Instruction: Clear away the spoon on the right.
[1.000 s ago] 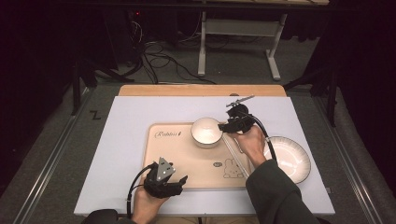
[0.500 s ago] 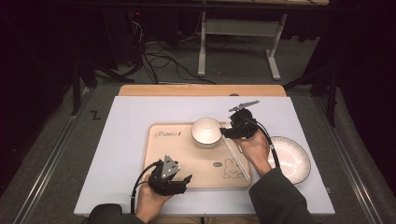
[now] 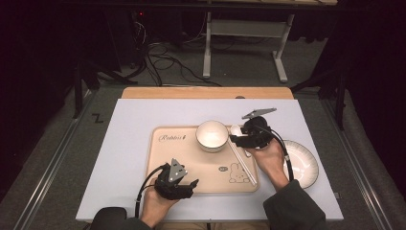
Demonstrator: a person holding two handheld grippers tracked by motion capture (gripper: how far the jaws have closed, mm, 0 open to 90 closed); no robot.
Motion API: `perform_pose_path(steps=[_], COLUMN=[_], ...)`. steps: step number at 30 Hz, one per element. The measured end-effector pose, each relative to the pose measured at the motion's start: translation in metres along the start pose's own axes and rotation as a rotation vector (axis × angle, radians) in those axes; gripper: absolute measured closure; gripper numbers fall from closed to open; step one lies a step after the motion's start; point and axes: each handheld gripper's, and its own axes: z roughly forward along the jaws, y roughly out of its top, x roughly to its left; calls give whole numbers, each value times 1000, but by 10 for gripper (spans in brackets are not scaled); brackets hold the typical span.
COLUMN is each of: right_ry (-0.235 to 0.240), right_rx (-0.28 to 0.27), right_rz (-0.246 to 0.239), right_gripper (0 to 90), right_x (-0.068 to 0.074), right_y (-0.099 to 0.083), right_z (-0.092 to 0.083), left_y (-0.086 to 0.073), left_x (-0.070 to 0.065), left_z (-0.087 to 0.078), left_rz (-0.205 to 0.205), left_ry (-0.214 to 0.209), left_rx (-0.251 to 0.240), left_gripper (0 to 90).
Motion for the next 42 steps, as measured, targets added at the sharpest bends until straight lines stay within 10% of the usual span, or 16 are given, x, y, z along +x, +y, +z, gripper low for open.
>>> perform_pose_path(steps=[21, 42], right_ry=[13, 27], right_rx=[-30, -68], right_rz=[-34, 70], right_gripper=[517, 509], right_x=[-11, -35], right_y=[-38, -80], right_z=[-38, -59], left_y=[0, 1], left_x=[1, 1], left_z=[0, -3], left_rz=[1, -17], left_ry=[10, 1], left_rx=[1, -16], left_gripper=[311, 317])
